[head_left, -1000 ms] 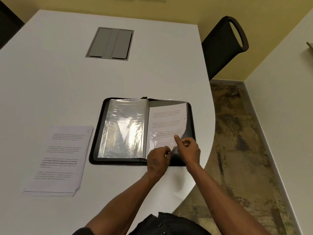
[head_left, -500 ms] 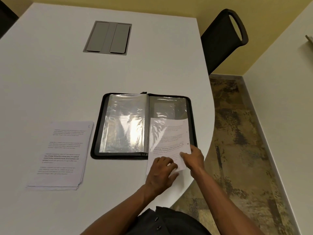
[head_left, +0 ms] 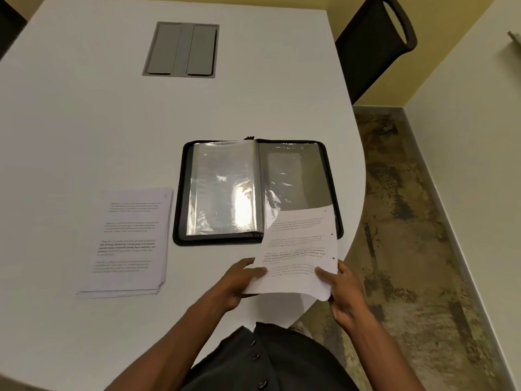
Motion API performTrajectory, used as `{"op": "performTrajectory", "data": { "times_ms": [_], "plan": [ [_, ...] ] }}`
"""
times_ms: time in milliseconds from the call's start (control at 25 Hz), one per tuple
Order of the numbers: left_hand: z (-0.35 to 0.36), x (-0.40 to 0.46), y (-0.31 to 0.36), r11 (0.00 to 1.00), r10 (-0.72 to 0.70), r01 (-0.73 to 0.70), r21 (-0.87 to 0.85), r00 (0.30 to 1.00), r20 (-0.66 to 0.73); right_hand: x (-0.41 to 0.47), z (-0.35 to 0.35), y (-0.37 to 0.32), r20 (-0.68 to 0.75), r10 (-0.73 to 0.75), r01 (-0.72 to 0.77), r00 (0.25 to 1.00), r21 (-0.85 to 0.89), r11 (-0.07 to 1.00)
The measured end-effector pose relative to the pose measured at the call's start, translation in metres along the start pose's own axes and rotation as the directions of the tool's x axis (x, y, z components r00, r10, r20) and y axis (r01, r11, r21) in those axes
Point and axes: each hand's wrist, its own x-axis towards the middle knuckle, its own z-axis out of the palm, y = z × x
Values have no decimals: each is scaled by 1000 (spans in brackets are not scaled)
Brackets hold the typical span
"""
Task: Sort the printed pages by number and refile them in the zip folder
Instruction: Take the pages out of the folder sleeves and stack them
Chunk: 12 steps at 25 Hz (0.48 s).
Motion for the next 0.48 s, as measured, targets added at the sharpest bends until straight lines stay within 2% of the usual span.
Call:
{"op": "performTrajectory", "data": {
  "times_ms": [80, 200, 320, 480],
  "plan": [
    [-13, -16, 4, 994, 29, -26, -106, 999, 31, -19, 3, 5, 4, -7, 6, 1000, 20, 1000],
    [-33, -49, 8, 984, 81, -72, -162, 996, 47, -43, 8, 13, 96, 18, -23, 995, 47, 999],
    [-53, -85, 5, 987, 142, -134, -91, 986, 86, -53, 11, 21, 175, 98, -114, 980, 85, 990],
    [-83, -116, -6, 969, 240, -241, 48, 970, 31, -58, 33, 24, 151, 56, -43, 987, -87, 995]
  ]
}}
